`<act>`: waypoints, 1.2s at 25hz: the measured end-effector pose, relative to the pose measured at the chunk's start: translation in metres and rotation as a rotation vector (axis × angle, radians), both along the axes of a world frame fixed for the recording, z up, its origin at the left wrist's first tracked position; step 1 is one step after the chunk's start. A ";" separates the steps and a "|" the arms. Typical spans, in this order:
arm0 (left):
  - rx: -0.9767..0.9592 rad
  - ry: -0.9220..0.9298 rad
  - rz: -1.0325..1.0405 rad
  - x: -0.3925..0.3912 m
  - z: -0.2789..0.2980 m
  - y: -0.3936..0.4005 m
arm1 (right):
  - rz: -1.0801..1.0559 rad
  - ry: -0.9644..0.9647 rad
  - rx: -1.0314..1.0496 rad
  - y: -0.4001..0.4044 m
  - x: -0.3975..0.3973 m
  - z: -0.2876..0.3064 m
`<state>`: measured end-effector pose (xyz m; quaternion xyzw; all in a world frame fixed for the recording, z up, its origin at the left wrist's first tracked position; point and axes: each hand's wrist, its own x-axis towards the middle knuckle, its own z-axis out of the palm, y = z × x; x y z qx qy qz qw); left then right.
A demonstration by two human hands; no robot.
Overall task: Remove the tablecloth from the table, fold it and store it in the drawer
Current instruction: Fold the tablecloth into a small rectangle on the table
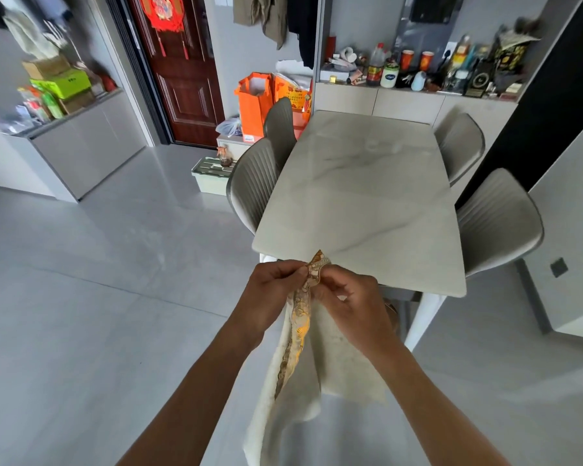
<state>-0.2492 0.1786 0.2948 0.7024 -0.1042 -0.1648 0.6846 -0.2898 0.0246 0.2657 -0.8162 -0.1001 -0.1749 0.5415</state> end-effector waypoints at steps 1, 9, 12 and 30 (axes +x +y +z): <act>0.005 0.006 -0.020 0.000 0.003 -0.002 | -0.058 -0.033 -0.015 -0.002 0.001 0.003; 0.018 0.092 -0.070 0.003 -0.002 -0.037 | -0.147 -0.053 0.065 -0.043 0.006 0.004; 0.000 0.123 -0.026 -0.002 -0.010 -0.049 | -0.172 -0.024 0.107 -0.057 0.004 0.000; 0.019 -0.136 -0.058 -0.017 -0.004 -0.063 | 0.131 0.320 0.411 -0.082 0.001 0.009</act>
